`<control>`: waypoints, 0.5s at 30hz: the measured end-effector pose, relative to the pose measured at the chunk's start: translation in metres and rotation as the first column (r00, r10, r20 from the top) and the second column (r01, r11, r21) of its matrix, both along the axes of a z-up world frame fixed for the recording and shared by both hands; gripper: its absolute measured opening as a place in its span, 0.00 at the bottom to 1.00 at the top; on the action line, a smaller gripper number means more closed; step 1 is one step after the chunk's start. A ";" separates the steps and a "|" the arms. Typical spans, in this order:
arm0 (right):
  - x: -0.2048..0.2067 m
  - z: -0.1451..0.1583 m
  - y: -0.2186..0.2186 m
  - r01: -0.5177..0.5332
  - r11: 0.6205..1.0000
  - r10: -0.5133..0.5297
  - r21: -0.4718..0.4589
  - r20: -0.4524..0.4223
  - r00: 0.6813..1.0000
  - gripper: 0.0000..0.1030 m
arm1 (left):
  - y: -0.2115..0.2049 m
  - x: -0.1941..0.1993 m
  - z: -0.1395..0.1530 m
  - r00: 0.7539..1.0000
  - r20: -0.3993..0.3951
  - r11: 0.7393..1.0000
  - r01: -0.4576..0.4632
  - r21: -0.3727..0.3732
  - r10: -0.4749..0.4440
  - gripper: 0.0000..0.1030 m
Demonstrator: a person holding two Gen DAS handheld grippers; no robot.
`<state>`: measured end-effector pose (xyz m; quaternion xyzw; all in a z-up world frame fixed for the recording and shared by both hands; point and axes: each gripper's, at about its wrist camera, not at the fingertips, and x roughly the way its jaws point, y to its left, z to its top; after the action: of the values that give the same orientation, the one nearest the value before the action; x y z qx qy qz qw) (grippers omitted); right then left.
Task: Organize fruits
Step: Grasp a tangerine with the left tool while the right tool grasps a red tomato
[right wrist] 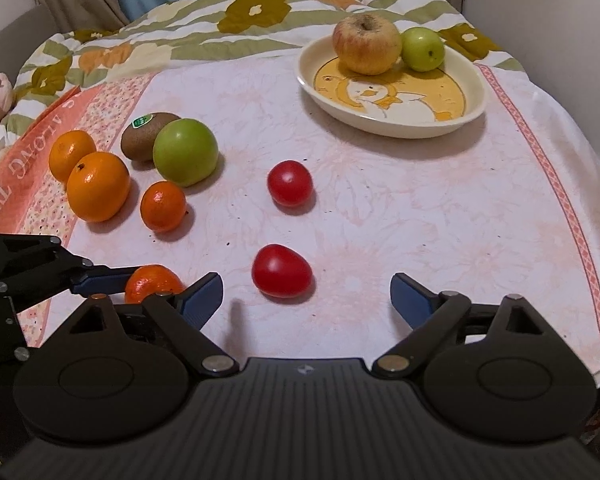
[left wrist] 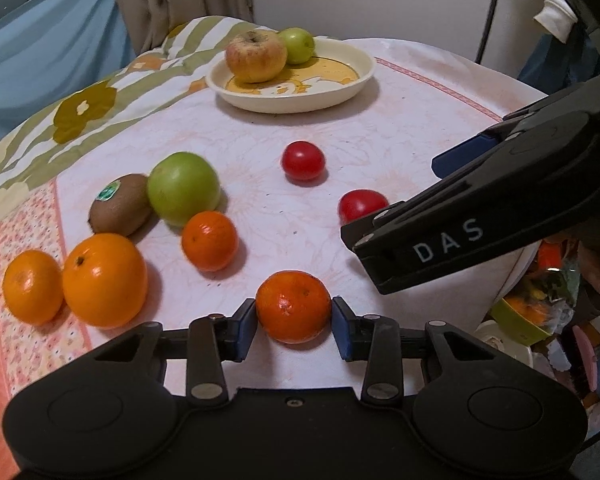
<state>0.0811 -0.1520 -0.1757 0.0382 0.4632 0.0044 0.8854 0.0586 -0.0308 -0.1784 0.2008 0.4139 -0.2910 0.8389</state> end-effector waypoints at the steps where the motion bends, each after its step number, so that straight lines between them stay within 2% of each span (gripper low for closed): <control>1: 0.001 -0.001 0.002 -0.004 1.000 0.004 -0.002 0.000 1.000 1.00 | 0.003 0.000 0.000 1.000 -0.002 1.000 -0.010 -0.001 0.010 0.42; 8: 0.013 -0.008 0.017 -0.056 0.998 0.056 -0.017 -0.015 0.998 0.78 | 0.021 0.001 0.005 0.996 -0.001 0.996 -0.084 -0.011 0.084 0.42; 12: 0.016 -0.008 0.020 -0.070 0.997 0.069 -0.020 -0.021 0.997 0.77 | 0.028 0.003 0.007 0.993 0.001 0.992 -0.122 -0.016 0.122 0.42; 15: 0.018 -0.009 0.020 -0.076 0.997 0.075 -0.027 -0.026 0.997 0.72 | 0.030 0.004 0.010 0.990 0.001 0.990 -0.139 -0.021 0.139 0.42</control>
<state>0.0988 -0.1318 -0.1846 0.0081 0.4753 0.0308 0.8793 0.0626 -0.0008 -0.1686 0.1630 0.4225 -0.2361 0.8598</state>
